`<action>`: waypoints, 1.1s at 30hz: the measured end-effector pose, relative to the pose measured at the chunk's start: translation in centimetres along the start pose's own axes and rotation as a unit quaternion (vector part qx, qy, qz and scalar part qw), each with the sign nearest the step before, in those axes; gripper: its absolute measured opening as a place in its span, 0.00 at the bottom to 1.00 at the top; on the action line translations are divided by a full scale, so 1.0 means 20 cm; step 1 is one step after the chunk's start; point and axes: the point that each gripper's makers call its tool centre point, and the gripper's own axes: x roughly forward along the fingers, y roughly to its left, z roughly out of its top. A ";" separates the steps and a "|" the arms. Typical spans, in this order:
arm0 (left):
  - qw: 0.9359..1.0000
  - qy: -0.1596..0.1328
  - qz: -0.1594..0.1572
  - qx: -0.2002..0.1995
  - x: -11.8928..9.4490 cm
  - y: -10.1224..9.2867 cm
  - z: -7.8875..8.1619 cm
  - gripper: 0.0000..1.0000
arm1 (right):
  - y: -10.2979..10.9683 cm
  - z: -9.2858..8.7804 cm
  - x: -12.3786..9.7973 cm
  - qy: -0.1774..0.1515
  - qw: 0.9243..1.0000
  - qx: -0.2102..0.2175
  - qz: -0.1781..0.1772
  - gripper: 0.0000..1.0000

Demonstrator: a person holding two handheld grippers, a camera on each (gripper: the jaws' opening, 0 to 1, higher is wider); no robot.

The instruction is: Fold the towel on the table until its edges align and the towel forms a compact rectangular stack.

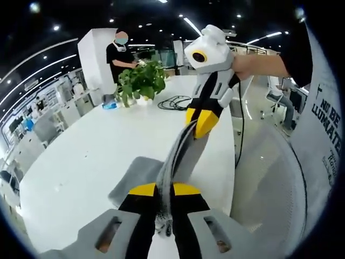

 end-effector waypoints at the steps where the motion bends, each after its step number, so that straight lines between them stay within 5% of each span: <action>1: 1.000 -0.002 0.000 -0.004 0.01 0.01 0.00 0.09 | -0.01 0.00 0.00 -0.001 1.000 0.002 -0.002 0.06; 27: 0.997 -0.016 0.034 -0.066 0.19 0.31 -0.06 0.10 | -0.33 0.11 0.19 0.001 0.997 -0.019 -0.071 0.06; 33: 0.996 -0.015 0.036 -0.076 0.26 0.35 -0.09 0.10 | -0.41 0.08 0.24 0.003 0.997 0.008 -0.083 0.07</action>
